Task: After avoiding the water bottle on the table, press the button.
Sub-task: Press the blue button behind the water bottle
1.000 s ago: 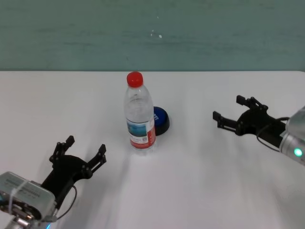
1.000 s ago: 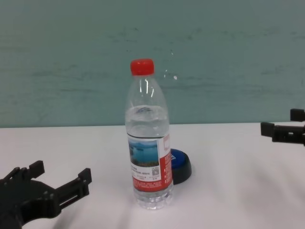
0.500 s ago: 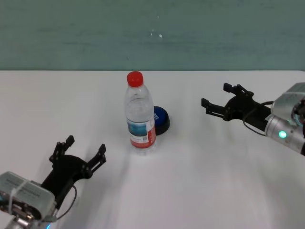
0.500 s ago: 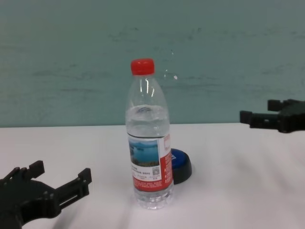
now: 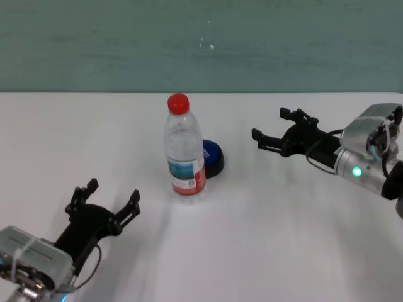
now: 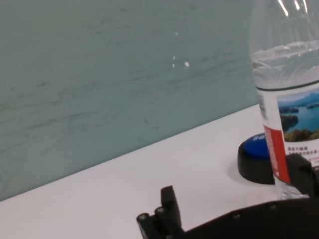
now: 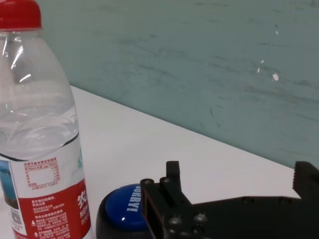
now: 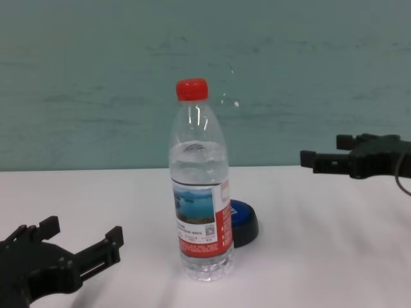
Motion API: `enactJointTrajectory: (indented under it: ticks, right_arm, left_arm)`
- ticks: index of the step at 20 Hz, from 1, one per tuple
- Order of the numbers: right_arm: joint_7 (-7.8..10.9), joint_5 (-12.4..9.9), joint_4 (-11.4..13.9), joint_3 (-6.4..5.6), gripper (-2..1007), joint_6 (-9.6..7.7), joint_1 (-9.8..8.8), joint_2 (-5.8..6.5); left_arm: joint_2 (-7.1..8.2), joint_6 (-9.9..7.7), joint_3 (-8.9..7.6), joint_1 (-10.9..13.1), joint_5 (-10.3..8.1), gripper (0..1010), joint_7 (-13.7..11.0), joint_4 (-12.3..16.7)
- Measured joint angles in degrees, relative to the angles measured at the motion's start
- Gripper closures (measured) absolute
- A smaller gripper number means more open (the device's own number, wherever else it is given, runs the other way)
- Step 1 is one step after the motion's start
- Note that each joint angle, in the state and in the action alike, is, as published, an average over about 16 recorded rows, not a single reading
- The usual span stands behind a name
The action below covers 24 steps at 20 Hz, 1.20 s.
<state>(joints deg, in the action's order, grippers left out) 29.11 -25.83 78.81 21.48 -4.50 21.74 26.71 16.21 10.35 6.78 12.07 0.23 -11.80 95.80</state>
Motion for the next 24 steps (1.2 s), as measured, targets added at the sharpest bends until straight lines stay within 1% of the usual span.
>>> enactJointTrajectory:
  ticks: [7, 12, 17, 24]
  right_arm:
    - [1.46, 0.5, -4.0, 1.97, 1, 1.1, 2.88, -1.6]
    - [2.36, 0.8, -6.3, 3.02, 1, 1.8, 4.51, -2.58]
    - [2.94, 1.0, -7.8, 3.67, 1, 2.33, 5.53, -3.23]
    - [3.24, 1.2, -8.9, 4.09, 1, 2.92, 5.97, -3.61]
  left_arm:
    - [0.0, 0.0, 0.0, 0.0, 0.0, 10, 0.0, 0.0]
    - [0.0, 0.0, 0.0, 0.0, 0.0, 10, 0.0, 0.0]
    - [0.0, 0.0, 0.0, 0.0, 0.0, 10, 0.0, 0.0]
    - [0.0, 0.0, 0.0, 0.0, 0.0, 10, 0.0, 0.0]
